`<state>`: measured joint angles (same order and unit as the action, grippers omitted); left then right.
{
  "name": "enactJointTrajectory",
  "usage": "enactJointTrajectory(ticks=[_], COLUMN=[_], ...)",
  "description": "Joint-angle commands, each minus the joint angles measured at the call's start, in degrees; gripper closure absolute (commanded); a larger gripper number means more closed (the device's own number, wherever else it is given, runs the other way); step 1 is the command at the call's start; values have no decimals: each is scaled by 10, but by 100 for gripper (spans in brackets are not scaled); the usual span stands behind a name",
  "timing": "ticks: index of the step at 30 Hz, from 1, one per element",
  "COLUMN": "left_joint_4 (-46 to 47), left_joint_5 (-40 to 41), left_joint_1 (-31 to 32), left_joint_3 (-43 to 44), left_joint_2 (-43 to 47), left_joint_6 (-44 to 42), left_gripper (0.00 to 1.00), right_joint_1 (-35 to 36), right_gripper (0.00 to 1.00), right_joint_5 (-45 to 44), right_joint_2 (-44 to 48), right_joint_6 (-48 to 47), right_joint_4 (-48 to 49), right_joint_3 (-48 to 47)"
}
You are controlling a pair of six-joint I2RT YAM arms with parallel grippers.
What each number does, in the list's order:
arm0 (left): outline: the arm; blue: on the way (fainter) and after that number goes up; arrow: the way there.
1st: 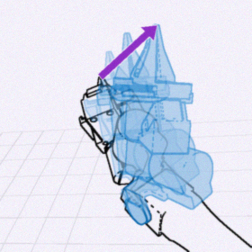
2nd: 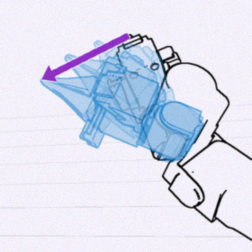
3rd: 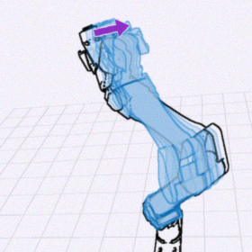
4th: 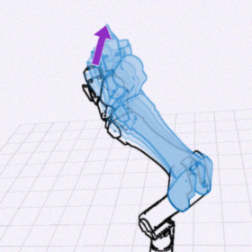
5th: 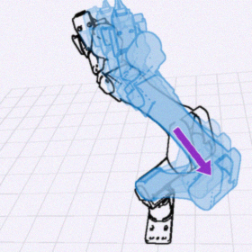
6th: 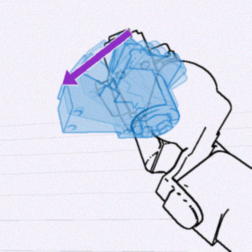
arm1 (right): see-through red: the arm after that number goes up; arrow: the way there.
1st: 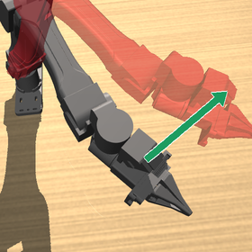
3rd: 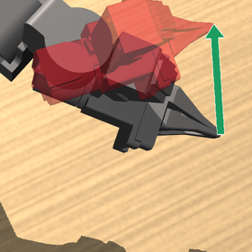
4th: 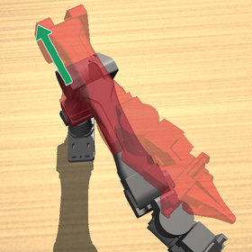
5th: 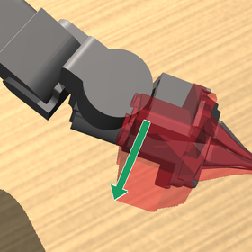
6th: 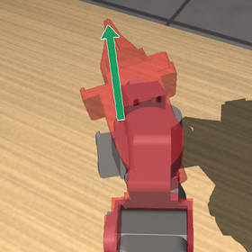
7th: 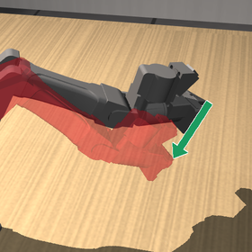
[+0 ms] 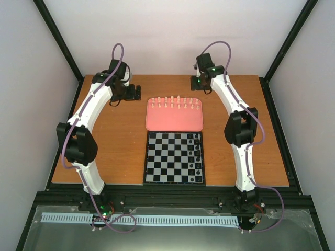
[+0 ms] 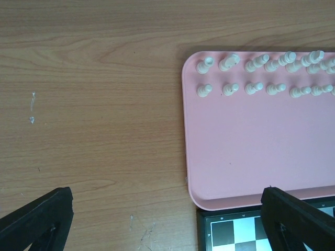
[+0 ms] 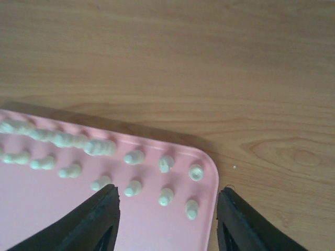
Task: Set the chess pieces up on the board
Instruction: Pick up the chess piece from the storage box.
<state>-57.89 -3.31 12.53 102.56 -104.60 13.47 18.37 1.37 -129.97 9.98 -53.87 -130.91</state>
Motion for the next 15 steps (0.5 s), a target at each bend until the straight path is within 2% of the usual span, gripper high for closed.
enactJointTrajectory(ticks=[1, 6, 15], left_joint_4=[2, -1, 14], left_joint_5=[-11, -10, -30], left_joint_1=[-4, -4, -4], left_joint_3=[-1, 0, -12], left_joint_2=[-6, -17, -22], left_joint_6=[6, 3, 9], left_gripper=[0, 0, 0], right_joint_1=[-1, -5, -6], right_gripper=[50, 55, 56], right_joint_5=[-13, -23, -21], right_joint_2=[-25, -48, -82], right_joint_6=[-6, -16, 0], right_joint_4=[-23, -42, -47], right_joint_3=[-17, -30, -26])
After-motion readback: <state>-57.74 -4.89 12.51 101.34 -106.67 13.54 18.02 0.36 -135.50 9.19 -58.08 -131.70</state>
